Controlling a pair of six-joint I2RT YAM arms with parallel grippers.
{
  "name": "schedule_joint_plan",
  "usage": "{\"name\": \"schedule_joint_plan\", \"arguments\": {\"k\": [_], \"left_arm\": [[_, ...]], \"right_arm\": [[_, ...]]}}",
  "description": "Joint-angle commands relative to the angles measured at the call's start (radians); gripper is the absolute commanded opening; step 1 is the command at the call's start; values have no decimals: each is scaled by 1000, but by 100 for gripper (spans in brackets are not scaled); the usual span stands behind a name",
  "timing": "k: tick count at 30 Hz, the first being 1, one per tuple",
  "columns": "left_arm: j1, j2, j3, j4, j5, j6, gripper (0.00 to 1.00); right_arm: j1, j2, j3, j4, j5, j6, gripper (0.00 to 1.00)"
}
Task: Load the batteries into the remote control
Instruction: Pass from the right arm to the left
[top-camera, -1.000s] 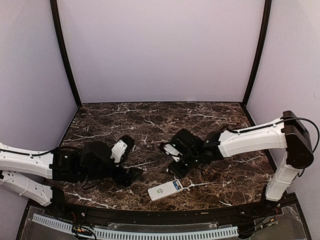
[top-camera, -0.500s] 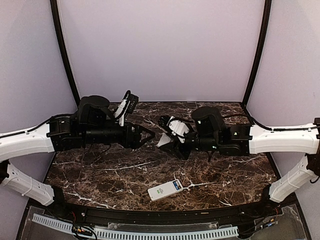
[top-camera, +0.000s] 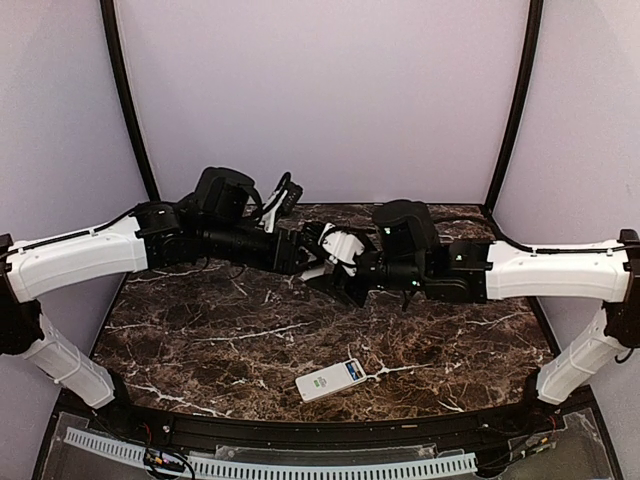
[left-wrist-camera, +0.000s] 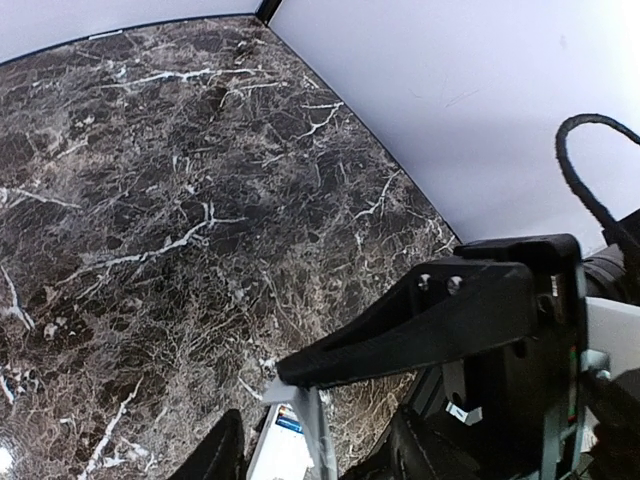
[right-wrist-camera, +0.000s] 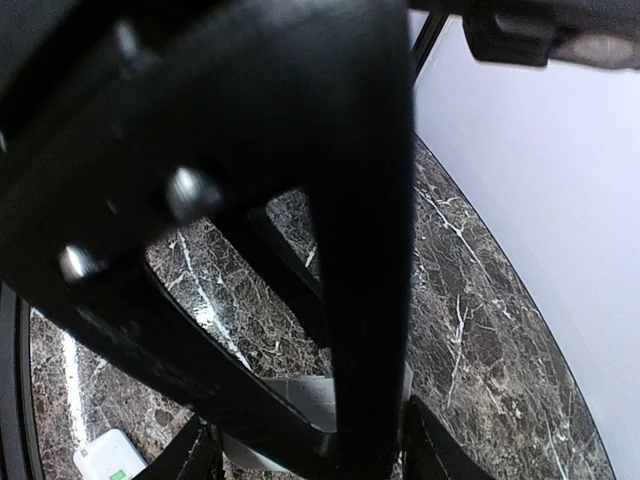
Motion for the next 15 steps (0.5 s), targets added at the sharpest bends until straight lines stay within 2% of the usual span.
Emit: {"name": "schedule_joint_plan", "arguments": {"k": [1, 3, 10, 13, 15], "left_arm": [[18, 13, 43, -62, 47, 16, 47], [26, 12, 43, -68, 43, 22, 45], [44, 14, 16, -68, 61, 14, 25], [46, 16, 9, -58, 74, 13, 21], [47, 16, 7, -54, 73, 16, 14]], "right_arm": [[-15, 33, 32, 34, -24, -18, 36], [-20, 42, 36, 56, -27, -17, 36], [-23, 59, 60, 58, -36, -25, 35], [-23, 63, 67, 58, -63, -22, 35], [-23, 65, 69, 57, -69, -22, 34]]}}
